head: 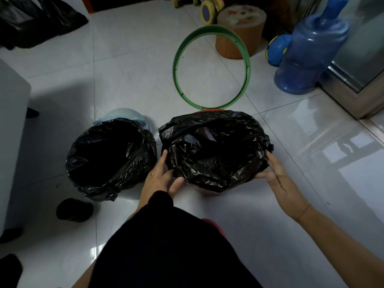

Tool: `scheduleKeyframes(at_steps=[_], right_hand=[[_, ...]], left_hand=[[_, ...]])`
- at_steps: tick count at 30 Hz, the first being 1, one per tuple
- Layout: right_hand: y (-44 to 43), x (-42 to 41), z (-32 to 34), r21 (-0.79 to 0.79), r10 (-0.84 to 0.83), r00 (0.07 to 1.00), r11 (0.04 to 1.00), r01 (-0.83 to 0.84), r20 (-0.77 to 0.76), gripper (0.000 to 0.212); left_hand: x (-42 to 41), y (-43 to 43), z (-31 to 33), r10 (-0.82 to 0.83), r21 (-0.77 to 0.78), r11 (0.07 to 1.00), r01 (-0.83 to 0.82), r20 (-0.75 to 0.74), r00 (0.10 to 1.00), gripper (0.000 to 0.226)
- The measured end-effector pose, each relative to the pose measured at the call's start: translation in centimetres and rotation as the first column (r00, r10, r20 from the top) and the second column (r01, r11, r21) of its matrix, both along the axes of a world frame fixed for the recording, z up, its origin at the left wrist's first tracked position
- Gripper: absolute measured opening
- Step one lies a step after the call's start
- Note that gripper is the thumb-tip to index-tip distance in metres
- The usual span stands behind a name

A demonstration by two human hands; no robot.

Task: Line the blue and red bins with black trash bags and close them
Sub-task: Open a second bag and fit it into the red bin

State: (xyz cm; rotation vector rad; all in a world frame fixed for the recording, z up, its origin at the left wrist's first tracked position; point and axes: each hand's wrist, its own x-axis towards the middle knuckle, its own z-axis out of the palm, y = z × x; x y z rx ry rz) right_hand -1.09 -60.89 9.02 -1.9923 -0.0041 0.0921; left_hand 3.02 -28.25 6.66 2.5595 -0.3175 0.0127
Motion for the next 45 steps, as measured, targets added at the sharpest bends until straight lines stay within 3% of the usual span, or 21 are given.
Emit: scheduleKeyframes(at_steps=[3, 5, 6, 8, 10, 13, 15, 19, 22, 24, 27, 28, 31, 33, 36, 41, 45], right_hand=[[0.1, 0.8, 0.4, 0.145, -0.026, 0.996, 0.989, 0.039, -0.087, 0.040], [-0.2, 1.4, 0.1, 0.179, -0.055, 0.991, 0.981, 0.076, -0.119, 0.069], [-0.3, 1.9, -0.1, 0.194, -0.074, 0.985, 0.976, 0.104, -0.155, 0.076], [-0.6, 2.8, -0.7, 0.240, -0.087, 0.966, 0.960, 0.147, -0.244, 0.077], [-0.8, 3.6, -1.2, 0.265, -0.075, 0.942, 0.950, 0.168, -0.328, 0.079], [-0.5, 4.4, -1.9, 0.285, -0.072, 0.904, 0.936, 0.207, -0.421, 0.084], [-0.1, 4.7, -2.1, 0.309, -0.076, 0.873, 0.917, 0.251, -0.482, 0.072], [-0.3, 5.2, -2.9, 0.327, -0.096, 0.829, 0.889, 0.321, -0.551, 0.073], [-1.4, 5.8, -2.5, 0.320, -0.168, 0.820, 0.863, 0.391, -0.548, 0.079], [-2.4, 6.2, -1.3, 0.263, -0.332, 0.817, 0.831, 0.490, -0.472, 0.080], [-2.8, 7.3, 1.8, 0.184, -0.557, 0.801, 0.782, 0.595, -0.219, 0.067], [-2.4, 7.8, 2.8, 0.200, -0.561, 0.815, 0.790, 0.579, -0.144, 0.064], [0.0, 9.1, 5.1, 0.225, -0.424, 0.904, 0.877, 0.424, -0.053, 0.062], [1.5, 10.0, 5.1, 0.138, -0.331, 0.942, 0.932, 0.336, -0.055, 0.068], [2.9, 11.5, 4.5, 0.000, -0.351, 0.936, 0.936, 0.351, -0.023, 0.066], [3.4, 13.7, 3.4, -0.081, -0.351, 0.935, 0.935, 0.346, -0.050, 0.071], [2.4, 14.8, 3.2, 0.018, -0.438, 0.899, 0.899, 0.438, -0.005, 0.060]], left_hand=[[-0.3, -0.3, 0.3, 0.047, -0.233, 0.970, -0.073, -0.116, 0.992, 0.055], [-0.5, -1.3, 1.0, 0.221, -0.400, 0.852, -0.337, -0.308, 0.925, 0.051], [-0.2, -1.7, 1.3, 0.305, -0.434, 0.754, -0.492, -0.432, 0.849, 0.066], [1.0, -1.8, 1.7, 0.356, -0.426, 0.560, -0.711, -0.651, 0.670, 0.115], [2.3, -1.8, 2.0, 0.298, -0.418, 0.473, -0.776, -0.753, 0.587, 0.134], [2.7, -2.3, 1.8, 0.228, -0.489, 0.446, -0.750, -0.748, 0.623, 0.101], [2.6, -2.6, 1.3, 0.194, -0.518, 0.456, -0.723, -0.735, 0.649, 0.089], [2.8, -2.7, 1.7, 0.122, -0.549, 0.463, -0.696, -0.738, 0.664, 0.114], [3.3, -2.3, 3.2, 0.202, -0.512, 0.462, -0.724, -0.735, 0.648, 0.097], [4.0, -1.5, 4.3, 0.304, -0.439, 0.578, -0.688, -0.667, 0.680, 0.092], [5.0, -0.7, 7.0, 0.470, -0.075, 0.839, -0.539, -0.401, 0.787, 0.088], [5.3, -1.0, 7.7, 0.486, -0.015, 0.859, -0.512, -0.294, 0.823, 0.081], [5.8, -3.4, 9.2, 0.380, -0.090, 0.918, -0.385, -0.073, 0.922, 0.052], [6.3, -4.7, 8.5, 0.237, -0.105, 0.964, -0.244, -0.080, 0.968, 0.046], [7.2, -5.3, 6.6, 0.182, -0.052, 0.981, -0.188, -0.105, 0.978, 0.055], [9.7, -6.0, 4.9, 0.172, -0.146, 0.968, -0.205, -0.213, 0.962, 0.065], [11.7, -6.3, 4.9, 0.252, -0.254, 0.917, -0.309, -0.234, 0.939, 0.052]])
